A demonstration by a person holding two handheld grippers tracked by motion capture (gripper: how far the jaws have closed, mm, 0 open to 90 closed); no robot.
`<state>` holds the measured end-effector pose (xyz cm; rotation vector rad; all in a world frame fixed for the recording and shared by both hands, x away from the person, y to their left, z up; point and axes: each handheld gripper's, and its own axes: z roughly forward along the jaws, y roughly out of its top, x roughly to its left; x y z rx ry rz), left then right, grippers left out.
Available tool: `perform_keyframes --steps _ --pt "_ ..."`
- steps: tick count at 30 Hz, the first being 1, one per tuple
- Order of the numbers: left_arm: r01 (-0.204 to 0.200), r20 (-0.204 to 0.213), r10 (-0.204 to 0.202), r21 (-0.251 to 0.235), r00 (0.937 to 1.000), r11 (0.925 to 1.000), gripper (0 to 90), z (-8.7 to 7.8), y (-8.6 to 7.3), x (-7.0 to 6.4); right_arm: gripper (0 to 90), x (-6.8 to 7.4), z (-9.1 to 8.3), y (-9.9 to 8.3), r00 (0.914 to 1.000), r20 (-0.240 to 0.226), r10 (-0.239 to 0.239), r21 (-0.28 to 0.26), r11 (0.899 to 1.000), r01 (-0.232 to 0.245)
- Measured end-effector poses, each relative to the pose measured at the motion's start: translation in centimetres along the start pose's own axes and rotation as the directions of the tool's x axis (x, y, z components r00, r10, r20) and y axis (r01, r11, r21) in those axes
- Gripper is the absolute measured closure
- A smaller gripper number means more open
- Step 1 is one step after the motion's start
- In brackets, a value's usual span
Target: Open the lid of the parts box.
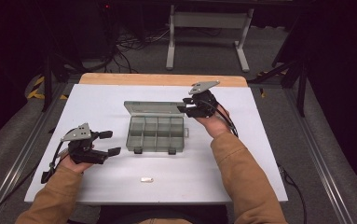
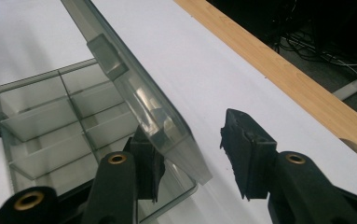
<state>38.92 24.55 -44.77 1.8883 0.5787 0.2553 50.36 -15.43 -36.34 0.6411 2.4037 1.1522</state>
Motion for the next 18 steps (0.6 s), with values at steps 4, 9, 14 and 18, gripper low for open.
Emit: perform_keyframes --steps 4,9,14,18 --pt "0.004 0.003 -0.004 -0.012 1.0000 0.9999 14.5 -0.1 -0.1 0.0 59.8 -0.4 0.4 0.0 1.0000 0.009 0.002 0.000 1.000 -0.002" --pt "-0.001 0.005 0.001 -0.026 1.0000 0.9997 12.2 -0.3 -0.2 0.1 60.8 -0.7 0.8 0.0 0.9999 0.014 0.010 0.000 1.000 -0.010" --pt "-0.004 0.003 0.004 -0.030 1.0000 0.9995 11.3 -0.3 -0.2 0.1 60.9 -1.0 1.5 -0.2 0.9997 0.019 0.018 0.007 1.000 -0.018" --pt "-0.004 0.004 0.005 -0.030 1.0000 0.9995 11.2 -0.3 -0.2 0.1 61.3 -1.3 2.0 -0.3 0.9994 0.024 0.025 0.008 1.000 -0.025"
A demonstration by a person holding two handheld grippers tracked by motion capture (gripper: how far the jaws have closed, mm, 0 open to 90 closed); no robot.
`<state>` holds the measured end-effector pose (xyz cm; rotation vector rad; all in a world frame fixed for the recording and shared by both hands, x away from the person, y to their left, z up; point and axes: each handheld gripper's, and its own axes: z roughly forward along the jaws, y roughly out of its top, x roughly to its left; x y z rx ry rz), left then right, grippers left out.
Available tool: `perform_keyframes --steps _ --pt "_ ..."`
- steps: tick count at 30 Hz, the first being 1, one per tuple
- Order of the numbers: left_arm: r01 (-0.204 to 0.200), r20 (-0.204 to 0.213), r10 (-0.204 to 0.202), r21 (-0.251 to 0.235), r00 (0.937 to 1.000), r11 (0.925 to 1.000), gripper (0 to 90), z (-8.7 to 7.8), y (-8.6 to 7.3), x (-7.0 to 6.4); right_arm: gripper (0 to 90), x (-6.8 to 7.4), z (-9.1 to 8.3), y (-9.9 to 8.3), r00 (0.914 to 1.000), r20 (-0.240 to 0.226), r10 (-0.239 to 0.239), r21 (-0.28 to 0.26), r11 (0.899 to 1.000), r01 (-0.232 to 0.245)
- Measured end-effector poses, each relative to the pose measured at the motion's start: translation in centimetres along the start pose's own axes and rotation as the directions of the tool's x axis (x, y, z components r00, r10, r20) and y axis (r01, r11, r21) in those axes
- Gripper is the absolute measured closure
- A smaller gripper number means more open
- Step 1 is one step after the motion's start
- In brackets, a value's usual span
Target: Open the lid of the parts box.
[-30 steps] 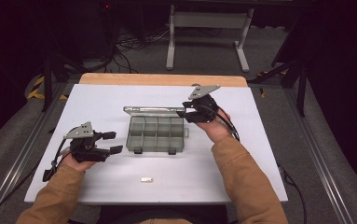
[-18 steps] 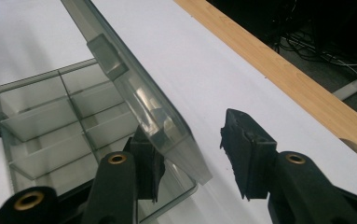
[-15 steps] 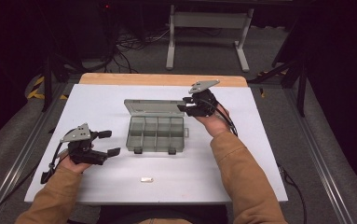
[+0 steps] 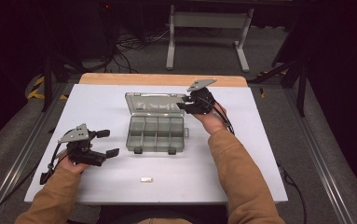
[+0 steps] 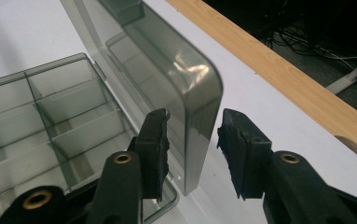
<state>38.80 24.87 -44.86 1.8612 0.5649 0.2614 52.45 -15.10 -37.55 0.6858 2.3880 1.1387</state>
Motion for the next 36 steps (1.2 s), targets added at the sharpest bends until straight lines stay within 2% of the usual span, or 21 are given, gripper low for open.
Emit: perform_keyframes --steps 24,36 --pt "0.005 0.003 -0.005 -0.009 1.0000 1.0000 11.1 -0.1 -0.1 0.2 60.9 -1.6 2.7 -0.6 0.9986 0.018 0.050 0.008 0.999 -0.050" --pt "0.005 0.004 -0.005 -0.009 1.0000 0.9999 11.1 -0.2 -0.1 0.2 49.0 -1.9 3.8 -1.1 0.9972 0.007 0.074 0.013 0.997 -0.074"
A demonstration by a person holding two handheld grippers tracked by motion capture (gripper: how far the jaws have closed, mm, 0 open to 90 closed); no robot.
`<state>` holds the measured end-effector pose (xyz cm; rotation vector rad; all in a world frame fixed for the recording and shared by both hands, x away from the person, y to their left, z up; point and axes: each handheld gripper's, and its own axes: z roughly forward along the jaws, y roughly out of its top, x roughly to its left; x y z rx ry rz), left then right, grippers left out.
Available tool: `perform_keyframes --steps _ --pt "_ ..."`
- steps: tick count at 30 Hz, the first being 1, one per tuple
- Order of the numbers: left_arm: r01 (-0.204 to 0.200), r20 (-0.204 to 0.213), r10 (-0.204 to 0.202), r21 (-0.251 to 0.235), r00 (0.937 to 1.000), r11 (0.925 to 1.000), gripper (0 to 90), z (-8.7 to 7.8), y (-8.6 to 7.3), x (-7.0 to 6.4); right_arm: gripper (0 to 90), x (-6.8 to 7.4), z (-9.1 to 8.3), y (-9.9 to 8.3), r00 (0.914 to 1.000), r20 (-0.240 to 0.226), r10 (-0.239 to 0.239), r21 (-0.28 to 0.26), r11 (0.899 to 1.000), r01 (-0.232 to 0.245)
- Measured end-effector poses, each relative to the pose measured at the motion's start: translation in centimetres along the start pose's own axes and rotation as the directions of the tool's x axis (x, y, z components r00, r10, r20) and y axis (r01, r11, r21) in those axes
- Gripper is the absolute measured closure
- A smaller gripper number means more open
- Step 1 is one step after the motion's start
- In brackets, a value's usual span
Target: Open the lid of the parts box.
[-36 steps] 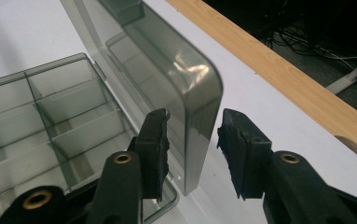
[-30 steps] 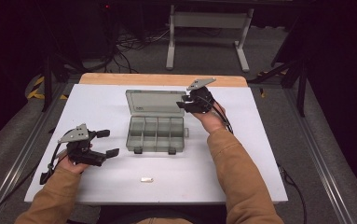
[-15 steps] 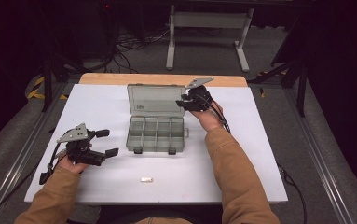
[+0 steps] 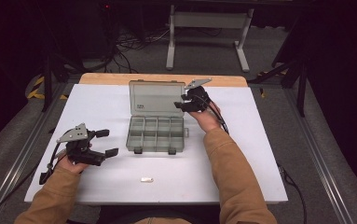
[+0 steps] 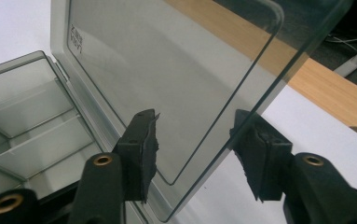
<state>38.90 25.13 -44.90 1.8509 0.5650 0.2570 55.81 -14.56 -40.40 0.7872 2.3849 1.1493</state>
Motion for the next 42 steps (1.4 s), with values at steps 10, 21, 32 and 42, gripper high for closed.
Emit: perform_keyframes --steps 10,21,32,42 --pt "0.001 0.003 -0.001 0.001 1.0000 1.0000 11.1 0.0 0.0 0.0 41.3 -0.3 1.1 -0.9 0.9989 -0.010 0.046 0.053 0.998 -0.045" --pt "0.000 0.005 0.000 0.003 1.0000 1.0000 11.1 0.1 0.0 0.0 37.8 -0.5 1.7 -1.4 0.9969 -0.021 0.076 0.088 0.993 -0.074" --pt "0.000 0.005 0.000 0.003 1.0000 1.0000 11.1 0.1 0.0 0.0 37.1 -0.7 2.0 -1.7 0.9954 -0.024 0.092 0.112 0.990 -0.089" --pt "0.001 0.004 -0.001 0.002 1.0000 1.0000 11.1 0.0 0.0 0.0 37.1 -0.9 2.2 -1.9 0.9944 -0.029 0.102 0.126 0.987 -0.097"
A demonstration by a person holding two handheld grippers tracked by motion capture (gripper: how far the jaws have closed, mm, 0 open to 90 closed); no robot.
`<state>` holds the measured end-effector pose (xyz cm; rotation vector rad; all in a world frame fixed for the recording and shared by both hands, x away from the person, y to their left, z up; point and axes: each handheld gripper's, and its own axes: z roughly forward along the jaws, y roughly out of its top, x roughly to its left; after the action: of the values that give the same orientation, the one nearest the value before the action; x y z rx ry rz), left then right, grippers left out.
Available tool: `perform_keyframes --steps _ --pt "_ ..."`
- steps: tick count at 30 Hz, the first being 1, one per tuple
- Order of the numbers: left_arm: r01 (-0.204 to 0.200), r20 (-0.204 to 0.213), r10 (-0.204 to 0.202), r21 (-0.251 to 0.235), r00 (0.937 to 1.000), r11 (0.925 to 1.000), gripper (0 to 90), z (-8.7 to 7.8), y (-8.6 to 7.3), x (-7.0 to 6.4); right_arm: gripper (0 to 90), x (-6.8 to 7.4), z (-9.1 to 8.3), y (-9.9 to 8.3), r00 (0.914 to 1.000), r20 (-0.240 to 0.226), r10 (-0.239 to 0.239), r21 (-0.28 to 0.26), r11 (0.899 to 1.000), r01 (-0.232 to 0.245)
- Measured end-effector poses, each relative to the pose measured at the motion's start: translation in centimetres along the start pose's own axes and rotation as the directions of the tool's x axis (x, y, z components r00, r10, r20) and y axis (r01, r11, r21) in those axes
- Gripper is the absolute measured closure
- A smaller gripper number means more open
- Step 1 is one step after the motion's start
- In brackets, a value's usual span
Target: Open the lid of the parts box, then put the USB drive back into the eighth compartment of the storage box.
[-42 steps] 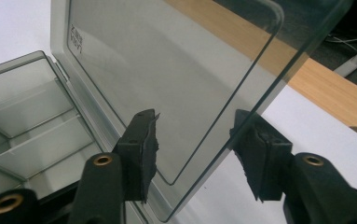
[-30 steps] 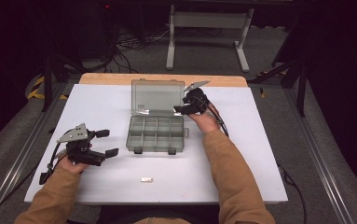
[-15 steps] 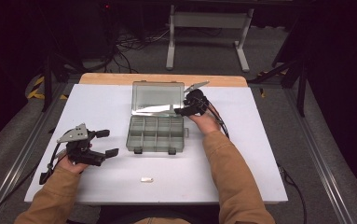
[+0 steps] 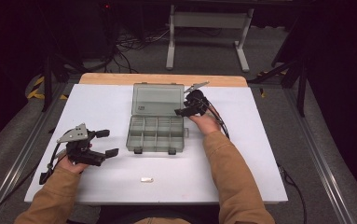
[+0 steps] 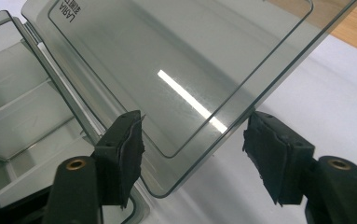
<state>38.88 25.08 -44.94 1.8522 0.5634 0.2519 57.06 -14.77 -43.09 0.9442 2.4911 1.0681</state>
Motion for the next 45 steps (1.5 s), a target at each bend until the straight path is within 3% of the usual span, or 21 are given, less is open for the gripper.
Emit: perform_keyframes --steps 11,19,31,45 --pt "-0.003 -0.004 0.003 0.001 1.0000 1.0000 11.1 0.0 0.0 0.0 36.3 -0.3 -0.1 -0.1 0.9999 0.005 0.016 0.004 1.000 -0.016" --pt "0.004 -0.003 -0.004 -0.006 1.0000 1.0000 11.0 -0.2 0.0 0.1 35.8 0.3 -1.9 0.3 0.9999 0.002 -0.014 -0.019 1.000 0.014" --pt "-0.002 -0.009 0.002 -0.015 1.0000 0.9999 10.7 -0.7 -0.1 -0.1 31.5 4.5 -7.0 0.4 0.9925 -0.049 -0.112 -0.116 0.988 0.106" --pt "-0.005 -0.015 0.005 -0.023 0.9999 0.9997 10.3 -1.1 -0.1 -0.3 25.9 10.1 -9.4 -0.4 0.9639 -0.110 -0.242 -0.161 0.961 0.223"
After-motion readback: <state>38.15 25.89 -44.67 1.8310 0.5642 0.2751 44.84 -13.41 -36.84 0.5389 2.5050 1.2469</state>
